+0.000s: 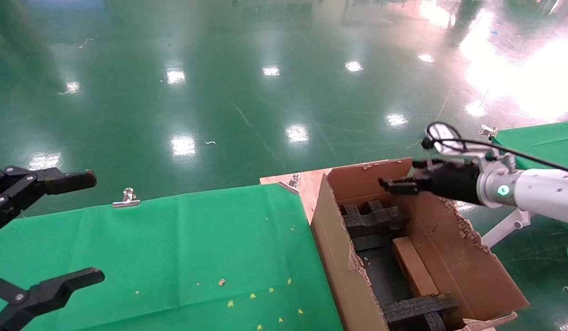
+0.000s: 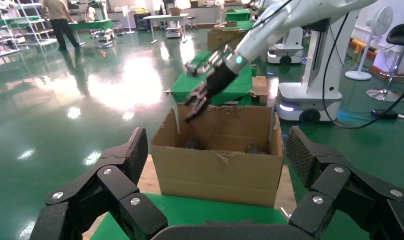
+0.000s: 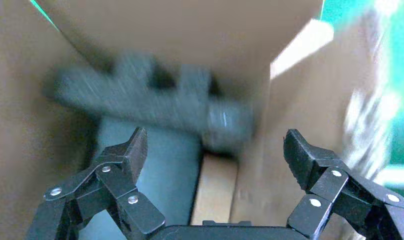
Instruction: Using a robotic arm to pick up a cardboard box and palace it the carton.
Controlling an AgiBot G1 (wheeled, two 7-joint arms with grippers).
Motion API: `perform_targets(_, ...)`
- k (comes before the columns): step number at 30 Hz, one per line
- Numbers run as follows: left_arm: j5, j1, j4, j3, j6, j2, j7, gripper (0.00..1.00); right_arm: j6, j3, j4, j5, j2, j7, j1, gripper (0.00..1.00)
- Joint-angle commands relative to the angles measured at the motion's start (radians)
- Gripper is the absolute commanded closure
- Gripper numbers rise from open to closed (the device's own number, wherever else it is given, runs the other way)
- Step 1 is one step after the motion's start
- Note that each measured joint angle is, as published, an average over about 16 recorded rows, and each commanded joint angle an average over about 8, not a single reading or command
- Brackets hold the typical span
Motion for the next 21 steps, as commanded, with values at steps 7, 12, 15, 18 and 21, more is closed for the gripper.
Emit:
perform_targets(7, 0.000, 0.000, 0.000, 0.000, 0.000, 0.000, 0.000, 0.00, 0.060, 0.049, 0.330, -0.008, 0.147, -0.029, 0.082, 0.00)
perform_targets(12, 0.000, 0.000, 0.000, 0.000, 0.000, 0.000, 0.000, 0.00, -0.013, 0.092, 0.446, 0.064, 0.205, -0.053, 0.104, 0.00)
perform_targets(15, 0.000, 0.000, 0.000, 0.000, 0.000, 0.000, 0.000, 0.00, -0.077, 0.123, 0.485, 0.131, 0.228, -0.067, 0.113, 0.00)
perform_targets(18, 0.000, 0.000, 0.000, 0.000, 0.000, 0.000, 0.000, 0.00, -0.115, 0.142, 0.500, 0.173, 0.239, -0.075, 0.118, 0.00)
perform_targets(21, 0.000, 0.000, 0.000, 0.000, 0.000, 0.000, 0.000, 0.00, -0.127, 0.148, 0.502, 0.187, 0.241, -0.076, 0.118, 0.00)
